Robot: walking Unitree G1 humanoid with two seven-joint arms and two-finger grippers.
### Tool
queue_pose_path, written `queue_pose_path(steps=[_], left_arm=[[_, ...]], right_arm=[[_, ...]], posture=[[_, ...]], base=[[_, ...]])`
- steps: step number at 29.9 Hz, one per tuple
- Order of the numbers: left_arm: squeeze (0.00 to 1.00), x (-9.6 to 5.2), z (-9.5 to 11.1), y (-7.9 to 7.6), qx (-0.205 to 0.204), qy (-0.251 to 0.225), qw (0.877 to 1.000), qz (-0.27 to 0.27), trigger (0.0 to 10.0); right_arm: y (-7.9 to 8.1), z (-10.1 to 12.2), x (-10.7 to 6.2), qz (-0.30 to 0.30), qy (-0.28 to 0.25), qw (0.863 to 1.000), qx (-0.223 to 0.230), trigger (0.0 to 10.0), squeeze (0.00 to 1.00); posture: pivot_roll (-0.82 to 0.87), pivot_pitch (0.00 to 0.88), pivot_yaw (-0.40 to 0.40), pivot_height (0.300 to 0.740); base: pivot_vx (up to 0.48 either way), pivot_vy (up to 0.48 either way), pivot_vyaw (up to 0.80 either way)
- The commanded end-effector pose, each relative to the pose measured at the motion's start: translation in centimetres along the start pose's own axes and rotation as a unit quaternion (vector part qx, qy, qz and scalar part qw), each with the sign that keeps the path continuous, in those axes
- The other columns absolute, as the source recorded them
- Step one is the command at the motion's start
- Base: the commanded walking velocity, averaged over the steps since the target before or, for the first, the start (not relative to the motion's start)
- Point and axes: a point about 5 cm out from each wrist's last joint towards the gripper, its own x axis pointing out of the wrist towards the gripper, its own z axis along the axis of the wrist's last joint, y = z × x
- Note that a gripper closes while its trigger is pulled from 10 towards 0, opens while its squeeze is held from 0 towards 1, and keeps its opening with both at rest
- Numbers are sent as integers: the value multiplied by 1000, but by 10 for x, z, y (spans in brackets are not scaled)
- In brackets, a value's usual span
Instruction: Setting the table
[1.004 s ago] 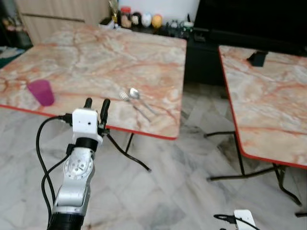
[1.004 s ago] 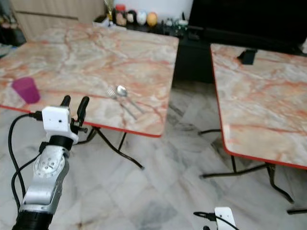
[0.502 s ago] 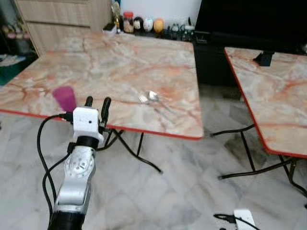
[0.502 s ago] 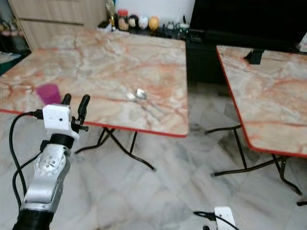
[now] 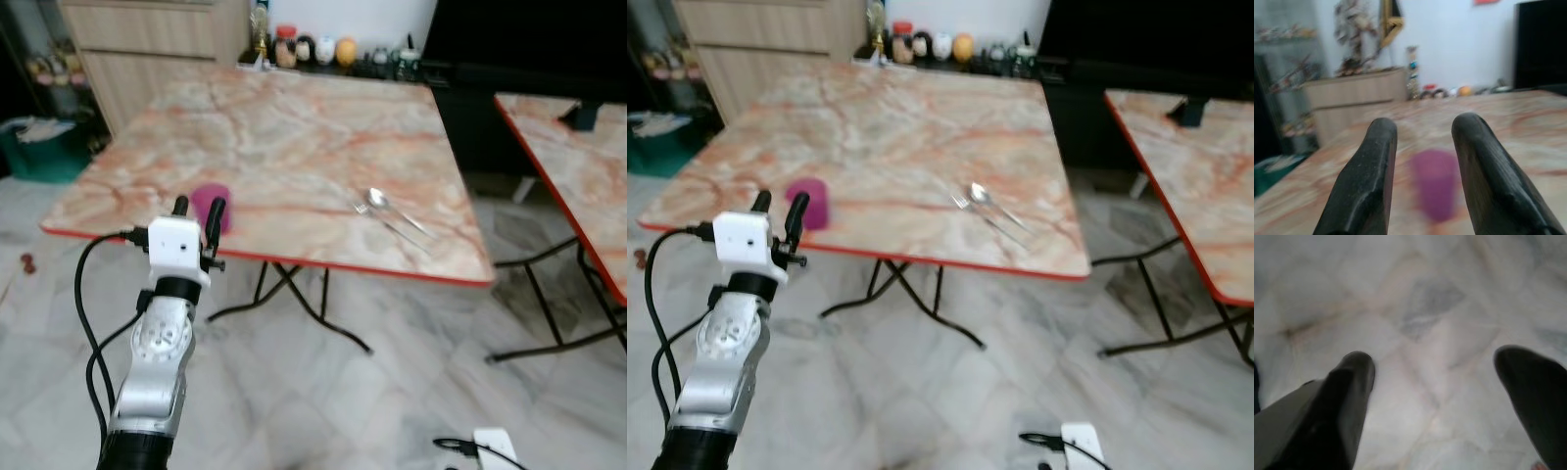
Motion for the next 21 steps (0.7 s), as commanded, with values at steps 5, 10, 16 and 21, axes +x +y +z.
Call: queue_pose_path(steps=[5,10,16,21], left_arm=[[0,2,3,0,-1,-4,1000,2,10000],[0,2,3,-1,2,-5,1000,-4,10000],[0,2,2,-5,1,-3,1000,-16,10000],[0,2,3,-8,-4,-3,1000,-20,10000]], right_arm=[[-4,3,0,-5,-6,1000,-2,10000,0],[-4,3,0,-5,-6,1000,-2,10000,0],[-3,3,0,-4,-6,1000,-3,10000,0],[-3,3,0,-4,-6,1000,-2,10000,0]], posture=[[112,0,-78,740],[113,0,-78,740],[114,0,-78,740],[114,0,-77,740]], base=[[0,461,0],[0,141,0],[0,0,0],[0,0,0]])
